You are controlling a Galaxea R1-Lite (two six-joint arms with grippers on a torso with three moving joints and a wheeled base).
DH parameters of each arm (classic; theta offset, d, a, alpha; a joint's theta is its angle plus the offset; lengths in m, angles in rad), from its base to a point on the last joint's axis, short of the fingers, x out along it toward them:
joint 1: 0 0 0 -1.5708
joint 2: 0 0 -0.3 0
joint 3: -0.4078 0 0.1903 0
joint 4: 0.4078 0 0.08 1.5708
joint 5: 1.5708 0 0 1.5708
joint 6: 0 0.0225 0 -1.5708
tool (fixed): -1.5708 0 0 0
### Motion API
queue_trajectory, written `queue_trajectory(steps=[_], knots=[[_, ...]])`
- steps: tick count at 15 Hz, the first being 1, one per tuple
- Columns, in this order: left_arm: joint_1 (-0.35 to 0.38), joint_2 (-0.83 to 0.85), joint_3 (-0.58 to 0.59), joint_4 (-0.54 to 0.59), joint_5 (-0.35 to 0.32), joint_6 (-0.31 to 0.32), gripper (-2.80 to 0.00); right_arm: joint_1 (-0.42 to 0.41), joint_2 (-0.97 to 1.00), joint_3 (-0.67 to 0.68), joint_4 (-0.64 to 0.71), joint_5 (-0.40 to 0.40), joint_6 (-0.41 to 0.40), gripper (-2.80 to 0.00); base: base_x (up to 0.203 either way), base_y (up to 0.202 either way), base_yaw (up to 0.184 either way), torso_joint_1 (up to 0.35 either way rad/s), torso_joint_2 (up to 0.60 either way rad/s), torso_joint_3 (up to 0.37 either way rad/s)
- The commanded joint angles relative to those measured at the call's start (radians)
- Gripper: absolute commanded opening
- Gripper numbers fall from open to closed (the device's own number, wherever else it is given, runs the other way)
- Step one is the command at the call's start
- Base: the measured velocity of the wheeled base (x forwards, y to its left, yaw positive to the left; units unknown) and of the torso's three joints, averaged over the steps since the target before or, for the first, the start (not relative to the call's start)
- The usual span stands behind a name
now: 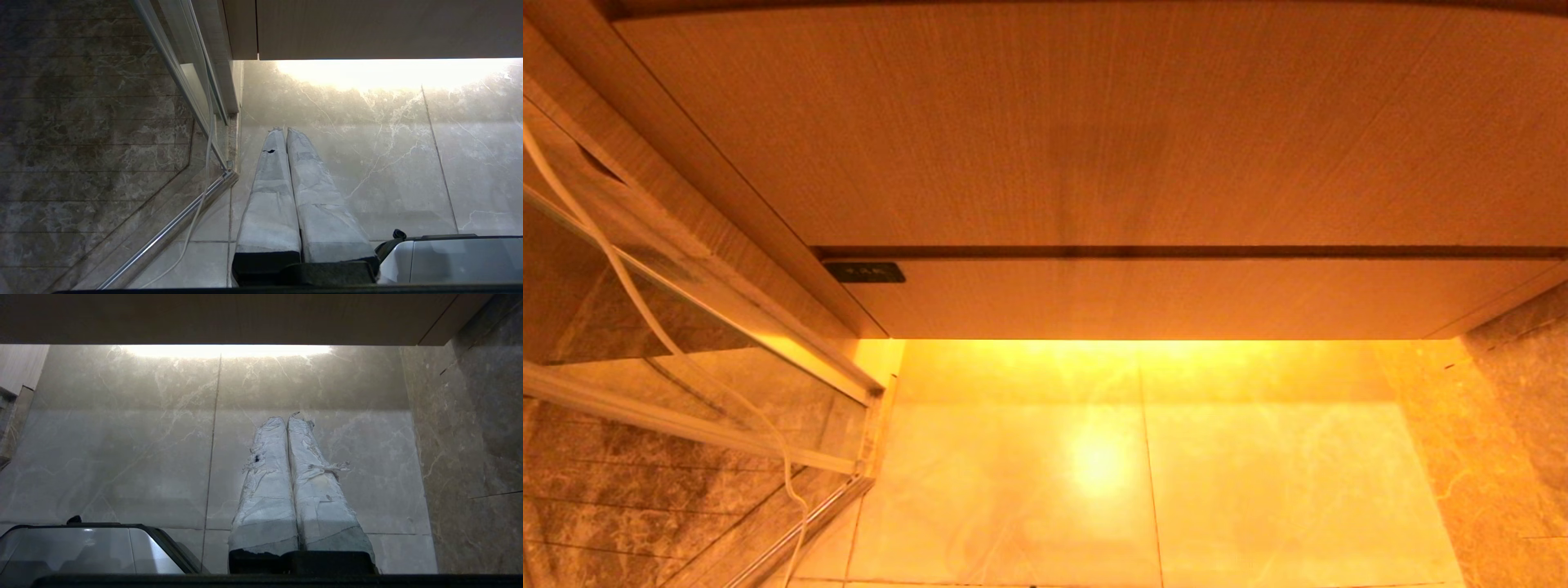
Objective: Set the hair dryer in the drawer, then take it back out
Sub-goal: Pull open the drawer
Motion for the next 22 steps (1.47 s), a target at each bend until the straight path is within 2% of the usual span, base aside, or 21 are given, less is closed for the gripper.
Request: queue_trajectory(steps=[1,5,7,9,12,13,16,20,22], knots=[[0.0,0.001,0.0,0.0,0.0,0.0,-2.8,0.0,0.0,0.0,0.002,0.001,-0.007,-2.8,0.0,0.0,0.0,0.0,0.0,0.0],[0.0,0.0,0.0,0.0,-0.001,0.0,-2.8,0.0,0.0,-0.001,-0.002,0.003,-0.02,-2.8,0.0,0.0,0.0,0.0,0.0,0.0],[0.0,0.002,0.0,0.0,0.001,0.0,-2.8,0.0,0.011,-0.077,0.01,0.01,-0.021,-2.8,0.0,0.0,0.0,0.0,0.0,0.0],[0.0,0.002,0.0,0.0,0.001,0.0,-2.8,0.0,0.091,-0.267,0.08,0.016,-0.022,-2.8,0.0,0.0,0.0,0.0,0.0,0.0],[0.0,0.0,0.0,0.0,0.001,0.0,-2.8,0.001,0.412,-0.662,0.325,0.038,-0.029,-2.8,0.0,0.0,0.0,0.0,0.0,0.0],[0.0,0.001,0.0,0.0,0.001,0.0,-2.8,0.004,0.526,-0.755,0.395,0.062,-0.035,-2.8,0.0,0.0,0.0,0.0,0.0,0.0],[0.0,0.0,0.0,0.0,-0.001,0.0,-2.8,0.033,0.807,-0.968,0.521,0.201,-0.079,-2.8,0.0,0.0,0.0,0.0,0.0,0.0],[0.0,0.0,0.0,0.0,0.001,0.0,-2.8,0.116,1.152,-1.178,0.696,0.309,-0.13,-2.8,0.0,0.0,0.0,0.0,0.0,0.0],[0.0,0.002,0.0,0.0,-0.001,0.0,-2.8,0.14,1.284,-1.256,0.771,0.342,-0.191,-2.8,0.0,0.0,0.0,0.0,0.0,0.0]])
